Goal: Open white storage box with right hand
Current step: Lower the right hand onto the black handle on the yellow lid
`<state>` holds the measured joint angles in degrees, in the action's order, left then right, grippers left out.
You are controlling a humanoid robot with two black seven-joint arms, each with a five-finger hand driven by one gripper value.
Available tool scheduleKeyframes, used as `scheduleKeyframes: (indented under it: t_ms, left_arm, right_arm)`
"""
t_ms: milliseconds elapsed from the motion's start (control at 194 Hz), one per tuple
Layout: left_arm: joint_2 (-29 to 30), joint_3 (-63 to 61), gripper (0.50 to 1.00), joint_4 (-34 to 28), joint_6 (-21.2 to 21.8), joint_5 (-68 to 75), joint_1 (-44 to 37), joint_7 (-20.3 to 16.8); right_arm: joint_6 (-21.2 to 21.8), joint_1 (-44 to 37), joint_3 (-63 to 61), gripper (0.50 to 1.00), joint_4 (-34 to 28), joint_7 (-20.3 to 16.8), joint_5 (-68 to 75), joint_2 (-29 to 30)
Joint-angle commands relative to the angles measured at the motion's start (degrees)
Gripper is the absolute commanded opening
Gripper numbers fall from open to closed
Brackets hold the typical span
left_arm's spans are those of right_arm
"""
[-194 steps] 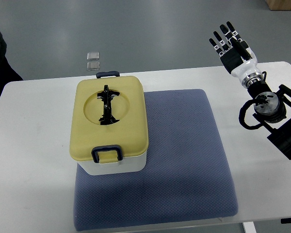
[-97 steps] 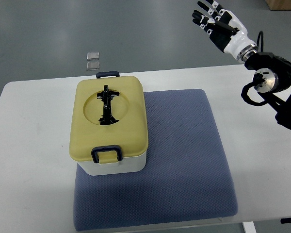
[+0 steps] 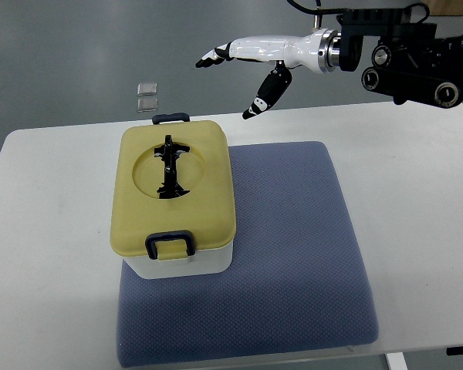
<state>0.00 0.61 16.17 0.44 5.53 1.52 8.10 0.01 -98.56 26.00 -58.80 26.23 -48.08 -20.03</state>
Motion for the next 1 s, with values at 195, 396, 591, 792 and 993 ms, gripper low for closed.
scheduleKeyframes:
  t_ms: [195,396,591,792,993]
  left_arm:
    - [0.0,0.1,1.000,-0.2,0.0,0.0,0.1,0.0]
    - [0.0,0.1,1.000,-0.3,0.0,0.0,0.0,0.0]
    - [0.0,0.1,1.000,-0.3,0.0,0.0,0.0,0.0]
    - [0.0,0.2,1.000,-0.3,0.0,0.0,0.0,0.0]
    - [0.0,0.2,1.000,-0.3,0.0,0.0,0.0,0.0]
  right_arm:
    - [-13.1,-8.2,9.7,0.928,-5.7,8.8,-12.1,3.7]
    - [-22.9,-8.2,15.0,0.926,-5.5,8.8,-16.5,6.2]
    - [-26.3,-7.7,15.0,0.921,-5.4,8.8,-16.5,7.5]
    - [-27.3,-7.2,14.9,0.915,-4.8,8.8,-16.3,9.3]
    - [-27.3,-5.4,14.9,0.907,-3.9,8.8,-16.2,10.7]
